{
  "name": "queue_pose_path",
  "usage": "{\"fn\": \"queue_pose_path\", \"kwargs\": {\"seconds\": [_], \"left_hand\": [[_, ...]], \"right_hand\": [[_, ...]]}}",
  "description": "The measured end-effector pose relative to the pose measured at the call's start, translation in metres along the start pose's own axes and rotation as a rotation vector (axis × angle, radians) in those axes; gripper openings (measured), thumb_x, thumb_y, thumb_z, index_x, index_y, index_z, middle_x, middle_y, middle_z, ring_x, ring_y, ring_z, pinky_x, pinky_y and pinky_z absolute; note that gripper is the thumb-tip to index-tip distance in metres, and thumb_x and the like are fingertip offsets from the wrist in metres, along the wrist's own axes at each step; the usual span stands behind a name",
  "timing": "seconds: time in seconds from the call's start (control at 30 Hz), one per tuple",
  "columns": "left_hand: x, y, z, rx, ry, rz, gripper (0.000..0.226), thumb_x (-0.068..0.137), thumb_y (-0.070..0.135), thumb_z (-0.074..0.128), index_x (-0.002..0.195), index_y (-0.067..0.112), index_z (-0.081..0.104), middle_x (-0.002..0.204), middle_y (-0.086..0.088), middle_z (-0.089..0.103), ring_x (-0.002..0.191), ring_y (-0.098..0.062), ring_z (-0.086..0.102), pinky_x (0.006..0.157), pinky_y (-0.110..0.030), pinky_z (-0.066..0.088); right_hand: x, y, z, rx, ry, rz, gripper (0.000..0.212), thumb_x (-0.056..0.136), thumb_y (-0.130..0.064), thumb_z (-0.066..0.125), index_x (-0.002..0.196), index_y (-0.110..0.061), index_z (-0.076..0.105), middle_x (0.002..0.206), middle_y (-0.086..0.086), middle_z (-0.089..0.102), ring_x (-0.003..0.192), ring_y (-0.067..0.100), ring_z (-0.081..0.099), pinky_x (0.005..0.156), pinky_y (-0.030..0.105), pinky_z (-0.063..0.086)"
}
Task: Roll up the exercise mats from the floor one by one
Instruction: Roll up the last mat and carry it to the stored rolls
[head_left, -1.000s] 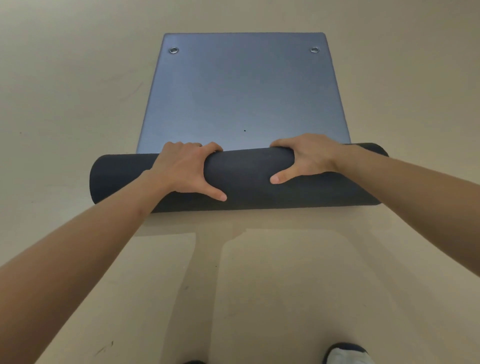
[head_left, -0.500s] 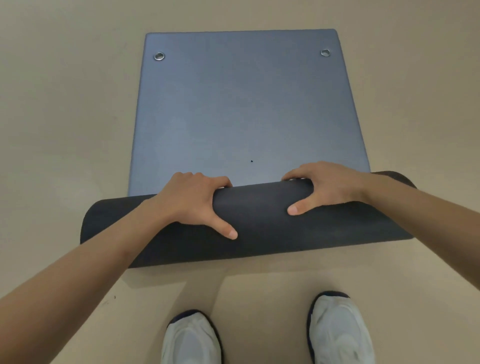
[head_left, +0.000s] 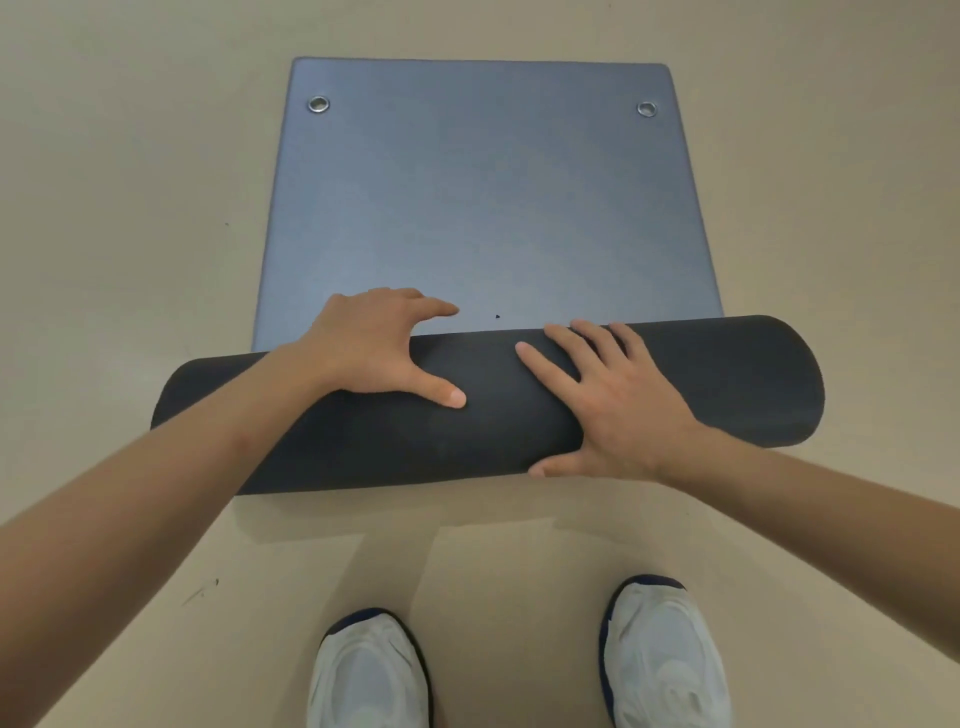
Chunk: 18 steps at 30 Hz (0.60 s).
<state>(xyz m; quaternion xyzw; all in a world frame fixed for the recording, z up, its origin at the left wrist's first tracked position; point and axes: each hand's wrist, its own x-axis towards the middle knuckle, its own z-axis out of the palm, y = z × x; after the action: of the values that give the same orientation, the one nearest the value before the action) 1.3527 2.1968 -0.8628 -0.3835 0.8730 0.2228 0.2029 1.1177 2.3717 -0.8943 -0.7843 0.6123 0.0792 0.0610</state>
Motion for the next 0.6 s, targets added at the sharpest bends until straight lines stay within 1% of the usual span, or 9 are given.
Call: {"fn": "queue_pose_path", "kwargs": {"seconds": [0.1,0.13,0.2,0.27,0.3,0.4,0.47,0.53,0.6], "left_hand": [[-0.024,0.0,0.012,-0.015,0.322,0.051,0.089,0.07,0.089,0.05,0.144,0.039,0.051,0.144,0.013,0.056,0.13,-0.016,0.051,0.092,-0.04,0.046],[-0.032,0.0,0.019,-0.015,0.412,0.091,0.084,0.073,0.084,0.052,0.141,0.035,0.056,0.141,0.011,0.059,0.128,-0.018,0.054,0.093,-0.04,0.047],[-0.043,0.002,0.032,0.031,0.512,0.157,0.082,0.074,0.079,0.058,0.139,0.028,0.06,0.141,0.005,0.06,0.13,-0.023,0.054,0.101,-0.044,0.045],[-0.05,0.006,0.041,0.12,0.527,0.175,0.089,0.072,0.08,0.06,0.143,0.026,0.057,0.147,0.001,0.055,0.137,-0.027,0.048,0.11,-0.048,0.039],[-0.052,0.008,0.044,0.17,0.507,0.163,0.096,0.07,0.082,0.059,0.148,0.026,0.051,0.152,-0.002,0.051,0.141,-0.029,0.044,0.113,-0.049,0.036],[-0.05,0.006,0.048,0.283,0.408,0.068,0.122,0.062,0.088,0.058,0.162,0.03,0.021,0.163,-0.008,0.033,0.148,-0.035,0.032,0.122,-0.052,0.025],[-0.042,0.0,0.048,0.3,0.378,0.035,0.13,0.059,0.089,0.063,0.163,0.032,0.011,0.164,-0.011,0.03,0.149,-0.038,0.031,0.124,-0.053,0.021],[-0.032,-0.006,0.041,0.293,0.356,0.034,0.128,0.06,0.089,0.065,0.162,0.034,0.011,0.164,-0.01,0.032,0.148,-0.037,0.033,0.124,-0.051,0.02],[-0.023,-0.009,0.029,0.27,0.326,0.042,0.123,0.062,0.089,0.064,0.161,0.037,0.012,0.162,-0.003,0.034,0.146,-0.03,0.036,0.122,-0.047,0.025]], "right_hand": [[0.017,0.016,-0.01,0.07,-0.05,-0.001,0.119,0.068,-0.1,0.038,0.161,-0.028,0.019,0.156,0.009,0.037,0.139,0.033,0.037,0.117,0.052,0.029],[0.024,0.021,-0.014,0.099,-0.083,0.0,0.119,0.067,-0.101,0.037,0.16,-0.03,0.016,0.156,0.005,0.036,0.139,0.03,0.037,0.117,0.049,0.029],[0.039,0.032,-0.022,0.156,-0.165,-0.001,0.119,0.064,-0.103,0.036,0.159,-0.035,0.013,0.156,-0.002,0.036,0.138,0.025,0.037,0.116,0.046,0.03],[0.053,0.042,-0.029,0.242,-0.233,0.011,0.117,0.062,-0.103,0.04,0.157,-0.04,0.015,0.153,-0.008,0.039,0.134,0.021,0.04,0.113,0.045,0.033],[0.061,0.047,-0.032,0.299,-0.264,0.019,0.116,0.061,-0.102,0.043,0.156,-0.042,0.018,0.15,-0.01,0.042,0.132,0.019,0.042,0.111,0.045,0.035],[0.081,0.063,-0.041,0.498,-0.355,0.057,0.107,0.061,-0.096,0.056,0.152,-0.046,0.03,0.141,-0.017,0.05,0.128,0.014,0.048,0.107,0.045,0.042],[0.092,0.07,-0.046,0.577,-0.406,0.083,0.103,0.061,-0.091,0.063,0.15,-0.045,0.036,0.143,-0.019,0.05,0.131,0.014,0.05,0.108,0.043,0.042],[0.099,0.073,-0.05,0.524,-0.381,0.103,0.11,0.058,-0.094,0.059,0.152,-0.041,0.036,0.149,-0.015,0.046,0.137,0.017,0.046,0.112,0.044,0.038],[0.1,0.073,-0.055,0.411,-0.24,0.139,0.113,0.059,-0.098,0.052,0.153,-0.038,0.036,0.153,-0.01,0.044,0.139,0.02,0.043,0.114,0.046,0.035]]}}
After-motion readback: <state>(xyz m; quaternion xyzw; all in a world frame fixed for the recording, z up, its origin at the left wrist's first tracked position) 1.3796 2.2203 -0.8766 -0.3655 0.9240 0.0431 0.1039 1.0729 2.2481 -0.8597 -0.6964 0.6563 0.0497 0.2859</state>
